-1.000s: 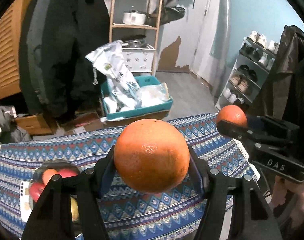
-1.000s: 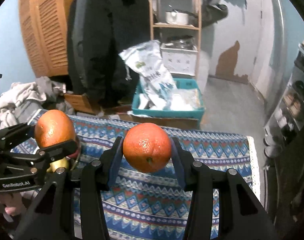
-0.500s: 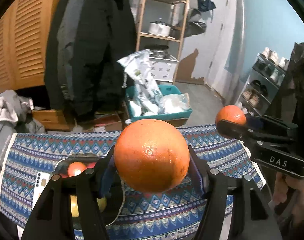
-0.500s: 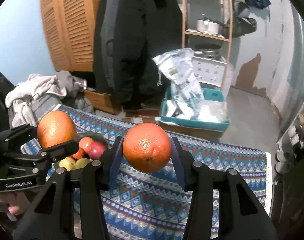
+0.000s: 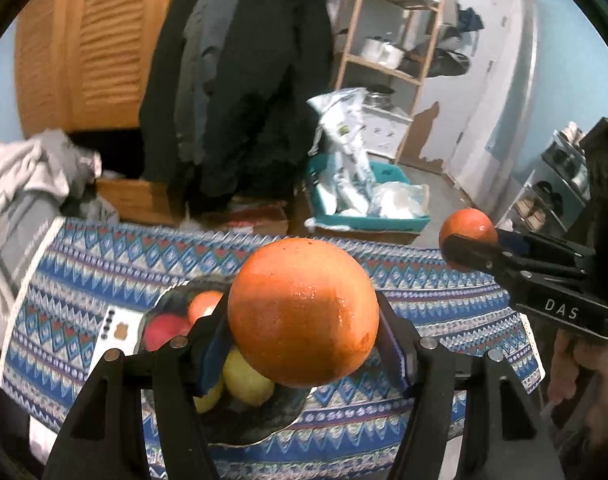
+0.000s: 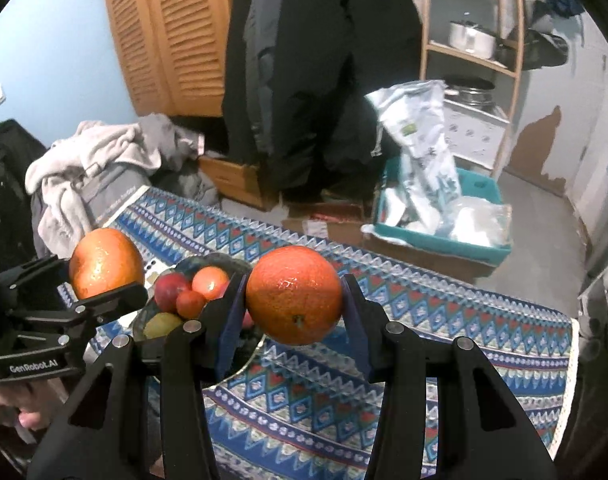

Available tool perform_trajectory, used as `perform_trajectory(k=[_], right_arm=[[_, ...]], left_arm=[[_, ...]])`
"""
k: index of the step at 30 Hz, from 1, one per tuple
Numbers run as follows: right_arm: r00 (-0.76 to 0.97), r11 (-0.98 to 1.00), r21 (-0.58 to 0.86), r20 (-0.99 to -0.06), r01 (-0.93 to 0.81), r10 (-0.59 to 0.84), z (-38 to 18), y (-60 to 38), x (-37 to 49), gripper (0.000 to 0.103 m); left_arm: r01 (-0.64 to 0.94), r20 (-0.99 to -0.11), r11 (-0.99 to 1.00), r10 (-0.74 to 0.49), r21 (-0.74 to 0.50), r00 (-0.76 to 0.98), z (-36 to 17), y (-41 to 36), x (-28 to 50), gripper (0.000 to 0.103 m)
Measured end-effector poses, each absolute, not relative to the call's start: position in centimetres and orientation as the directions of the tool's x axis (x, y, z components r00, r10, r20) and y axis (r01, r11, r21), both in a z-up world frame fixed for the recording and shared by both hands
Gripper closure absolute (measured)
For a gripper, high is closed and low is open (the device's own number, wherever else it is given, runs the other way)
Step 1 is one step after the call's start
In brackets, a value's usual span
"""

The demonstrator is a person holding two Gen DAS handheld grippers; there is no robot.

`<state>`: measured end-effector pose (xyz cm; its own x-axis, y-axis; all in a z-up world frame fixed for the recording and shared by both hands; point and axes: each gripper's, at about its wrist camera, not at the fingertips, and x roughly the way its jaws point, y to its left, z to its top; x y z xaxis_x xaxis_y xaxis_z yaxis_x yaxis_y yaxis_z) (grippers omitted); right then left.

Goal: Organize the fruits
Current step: 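Lift and carry both tangerines back over the glass plate with both tools, then lower the tangerines onto the plate and open both tools to release them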

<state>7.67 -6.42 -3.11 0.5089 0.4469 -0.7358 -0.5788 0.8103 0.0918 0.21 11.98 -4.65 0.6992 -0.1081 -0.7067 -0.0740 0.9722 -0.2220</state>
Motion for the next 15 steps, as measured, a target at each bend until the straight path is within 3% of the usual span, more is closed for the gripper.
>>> perform_trajectory(k=[15], right_arm=[[0.380,0.766,0.136,-0.805,-0.628,0.455,-8.0,0.3,9.0,0.057]], left_arm=[[-0.201,-0.801,0.953,-0.066,-0.228,0.596,-11.3,17.7,0.3,0.037]])
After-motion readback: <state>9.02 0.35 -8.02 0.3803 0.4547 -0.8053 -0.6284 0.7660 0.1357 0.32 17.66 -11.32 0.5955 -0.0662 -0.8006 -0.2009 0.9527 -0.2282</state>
